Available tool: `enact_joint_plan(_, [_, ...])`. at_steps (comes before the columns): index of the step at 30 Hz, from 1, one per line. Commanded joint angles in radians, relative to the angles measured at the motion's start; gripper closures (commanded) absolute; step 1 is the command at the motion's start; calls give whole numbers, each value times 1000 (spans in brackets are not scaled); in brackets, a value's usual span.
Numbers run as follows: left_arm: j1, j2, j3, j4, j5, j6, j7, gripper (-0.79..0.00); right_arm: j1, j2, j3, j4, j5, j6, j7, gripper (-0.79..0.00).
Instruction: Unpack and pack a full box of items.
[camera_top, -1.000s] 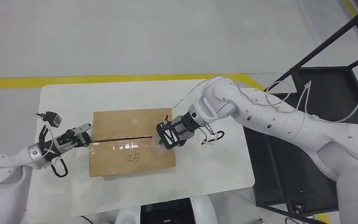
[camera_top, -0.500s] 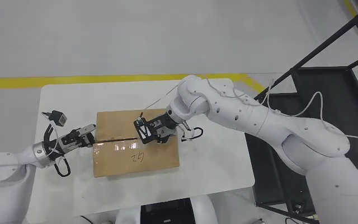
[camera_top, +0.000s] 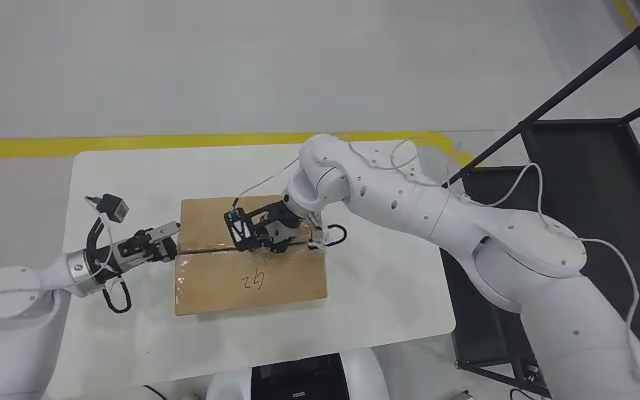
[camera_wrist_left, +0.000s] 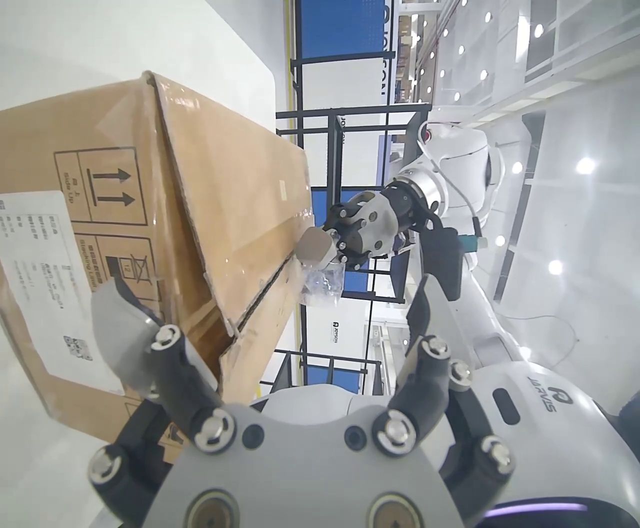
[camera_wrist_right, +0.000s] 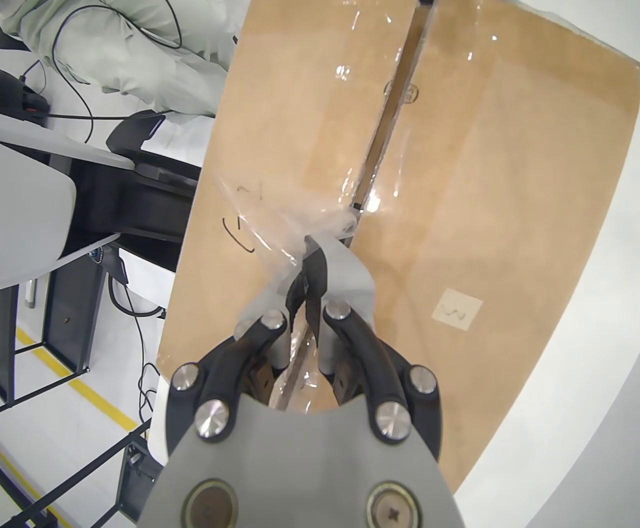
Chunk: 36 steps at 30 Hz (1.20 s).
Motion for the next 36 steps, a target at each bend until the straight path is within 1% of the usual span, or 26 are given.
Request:
enact_joint_plan(1, [3,1,-3,-2,-1,0,0,-785,0,-12,0,16,-2,0,2,0])
enact_joint_plan(6, [9,3,-6,-8,-2,2,3,-785,5,-33,0,29,1,0,-17,0])
enact_joint_plan(10, [13,4,-7,-10,-4,3,2,-785,10,-23,0,-13,-3,0,-51,0])
enact_joint_plan(12, [12,4,-4,-7,-2,4,2,-785,13,-9,0,-33,-3,0,-82,0])
enact_joint_plan(16, [9,5,2,-5,-4,5,1,-785,18,28,0,-90,-20,0,-186,0])
enact_joint_plan(24, [5,7,5,1,-3,5,0,-785,2,116,0,-179,-131,0,-400,0])
enact_joint_plan(29, [2,8,8,5,-5,3,-4,-785,-3,159,0,-213,-208,0,-514,0])
enact_joint_plan(32, [0,9,10,8,-6,4,-4,-785,-14,171,0,-209,-249,0,-533,0])
enact_joint_plan(36, [0,10,8,10,-8,1,-5,-785,-28,160,0,-176,-253,0,-536,0])
